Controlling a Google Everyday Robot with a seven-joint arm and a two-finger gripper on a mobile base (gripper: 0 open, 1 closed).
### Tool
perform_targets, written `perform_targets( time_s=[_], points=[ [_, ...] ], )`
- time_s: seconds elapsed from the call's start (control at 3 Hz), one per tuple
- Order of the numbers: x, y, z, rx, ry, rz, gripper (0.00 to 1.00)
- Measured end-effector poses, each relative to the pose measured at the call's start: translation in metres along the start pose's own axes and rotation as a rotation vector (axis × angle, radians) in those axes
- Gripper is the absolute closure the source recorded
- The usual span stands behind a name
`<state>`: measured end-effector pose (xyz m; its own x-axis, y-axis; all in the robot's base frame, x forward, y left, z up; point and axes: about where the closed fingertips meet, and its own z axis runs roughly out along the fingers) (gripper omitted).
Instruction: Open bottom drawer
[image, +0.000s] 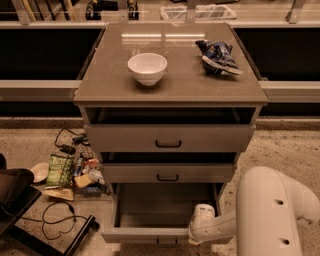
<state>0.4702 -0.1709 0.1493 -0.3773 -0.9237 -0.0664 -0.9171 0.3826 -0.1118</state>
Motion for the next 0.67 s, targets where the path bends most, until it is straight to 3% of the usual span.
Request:
perform_targets(
  time_s=[0.67],
  points=[
    [0.0, 0.0, 0.0, 0.0, 0.0, 0.0, 1.0]
  ],
)
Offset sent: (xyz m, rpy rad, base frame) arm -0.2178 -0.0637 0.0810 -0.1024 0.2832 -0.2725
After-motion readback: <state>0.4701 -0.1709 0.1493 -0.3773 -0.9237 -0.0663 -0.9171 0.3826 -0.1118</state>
